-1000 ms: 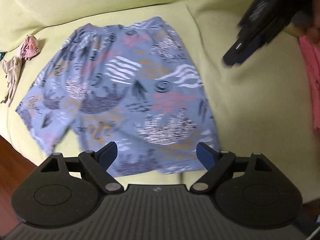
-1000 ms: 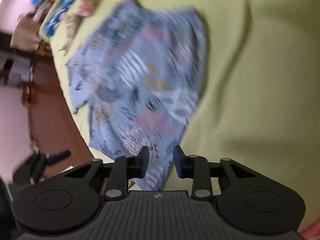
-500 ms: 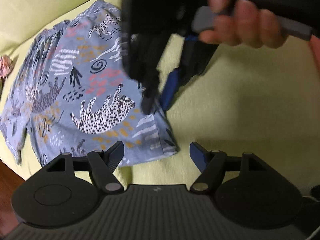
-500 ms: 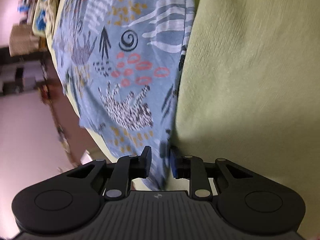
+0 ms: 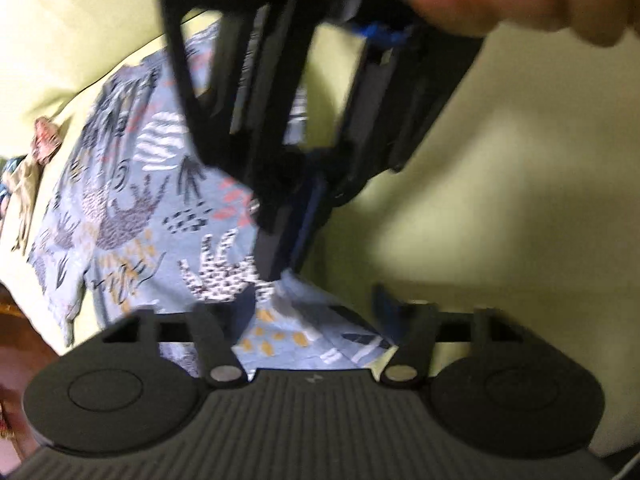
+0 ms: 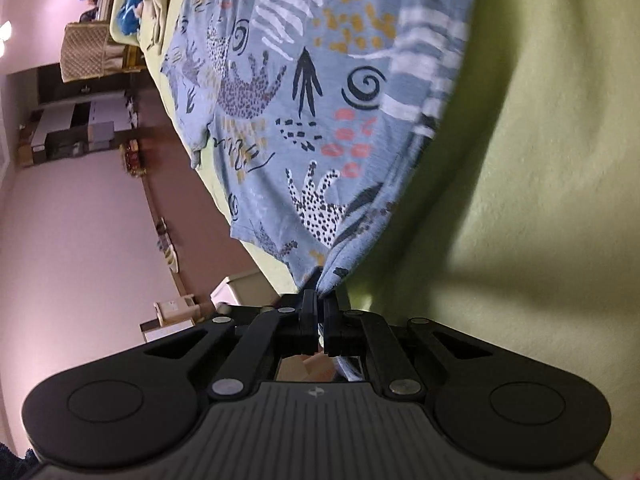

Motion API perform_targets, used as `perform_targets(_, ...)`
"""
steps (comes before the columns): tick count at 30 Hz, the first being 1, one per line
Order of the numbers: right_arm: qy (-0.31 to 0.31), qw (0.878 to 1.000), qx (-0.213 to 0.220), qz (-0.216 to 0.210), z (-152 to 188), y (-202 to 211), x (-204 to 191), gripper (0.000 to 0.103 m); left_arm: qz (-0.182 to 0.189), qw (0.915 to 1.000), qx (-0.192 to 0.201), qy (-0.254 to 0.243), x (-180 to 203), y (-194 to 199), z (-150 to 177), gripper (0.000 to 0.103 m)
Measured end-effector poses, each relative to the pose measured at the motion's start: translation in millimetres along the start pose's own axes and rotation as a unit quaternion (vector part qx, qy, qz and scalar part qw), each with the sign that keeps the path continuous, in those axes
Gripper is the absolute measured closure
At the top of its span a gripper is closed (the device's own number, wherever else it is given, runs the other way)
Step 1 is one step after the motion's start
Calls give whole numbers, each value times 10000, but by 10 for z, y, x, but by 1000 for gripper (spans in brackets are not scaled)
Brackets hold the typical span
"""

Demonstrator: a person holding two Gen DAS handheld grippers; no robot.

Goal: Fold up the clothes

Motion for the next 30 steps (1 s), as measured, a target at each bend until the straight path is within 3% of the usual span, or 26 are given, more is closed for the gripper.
perform_targets(1, 55, 10000, -38, 59, -2, 94, 1, 90, -6, 9999, -66, 104, -49, -22, 41, 91)
perform_targets(3, 415, 9981, -173, 429, -23, 236, -7, 82, 50, 9995, -162, 270, -135, -51, 105, 93)
perform_targets(5, 1235, 9873, -113, 994, -138, 408, -65, 79, 43, 9993, -161, 336, -211, -43, 140, 94)
perform_targets(6, 1721, 9755, 54, 1369, -239, 534, -88, 79, 58, 9993, -151, 340, -241, -33, 144, 94)
perform_targets(7, 2290, 9559, 256, 1823, -360, 668, -110, 79, 71, 9993, -148, 337, -264, -22, 145, 94)
perform_targets(8, 3062, 9201, 436, 2403, -461, 775, -115, 77, 87, 9993, -145, 332, -286, -12, 147, 94)
perform_targets(9, 3807, 8739, 610, 2961, -568, 890, -138, 73, 105, 9993, -143, 321, -304, -4, 148, 94)
perform_targets(10, 4753, 8030, 663, 3534, -637, 921, -131, 68, 116, 9993, -143, 310, -321, 2, 145, 94)
perform_targets(11, 5624, 7177, 700, 4047, -706, 952, -150, 65, 130, 9994, -143, 304, -336, 11, 140, 93)
perform_targets(12, 6498, 6163, 605, 4409, -749, 939, -105, 61, 152, 9993, -142, 308, -345, 25, 131, 93)
perform_targets(13, 7150, 5263, 414, 4584, -782, 932, -20, 61, 173, 9993, -143, 310, -358, 31, 126, 93)
perform_targets(15, 8074, 3771, -56, 4538, -816, 915, 184, 61, 195, 9992, -163, 306, -359, 47, 116, 92)
perform_targets(20, 8796, 2264, -632, 4135, -940, 851, 484, 63, 250, 9991, -208, 285, -388, 36, 109, 91)
perform_targets(21, 8858, 2126, -591, 4082, -962, 831, 471, 62, 259, 9990, -221, 274, -397, 28, 115, 91)
perform_targets(23, 8901, 2030, -674, 4024, -1032, 684, 454, 62, 285, 9989, -256, 257, -414, 17, 141, 92)
perform_targets(24, 8946, 1915, -684, 3979, -1049, 666, 464, 62, 299, 9989, -273, 248, -423, 11, 157, 93)
perform_targets(25, 8969, 1896, -735, 3926, -1043, 686, 464, 75, 318, 9988, -280, 230, -438, 8, 169, 97)
perform_targets(26, 8935, 2091, -851, 3882, -1057, 693, 457, 92, 340, 9989, -265, 210, -461, 12, 174, 100)
perform_targets(27, 8869, 2278, -915, 3913, -1069, 730, 420, 103, 371, 9988, -238, 199, -489, 24, 175, 100)
perform_targets(28, 8799, 2462, -978, 3943, -1080, 767, 383, 103, 431, 9986, -187, 233, -543, 55, 169, 100)
perform_targets(29, 8781, 2559, -1005, 3916, -1079, 818, 283, 103, 508, 9981, -139, 323, -623, 93, 161, 100)
perform_targets(30, 8743, 2763, -965, 3872, -1080, 860, 137, 103, 574, 9974, -94, 414, -718, 131, 156, 101)
Point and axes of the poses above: each gripper's, at about its wrist camera, not at the fingertips, and y roughly against the way its jaws point, x to its right, z to its underside, the point moved 8 cm from there along -y, roughly the way its jaws point, and after that the axes turned 1 degree about -x, right-handed, at the moved point
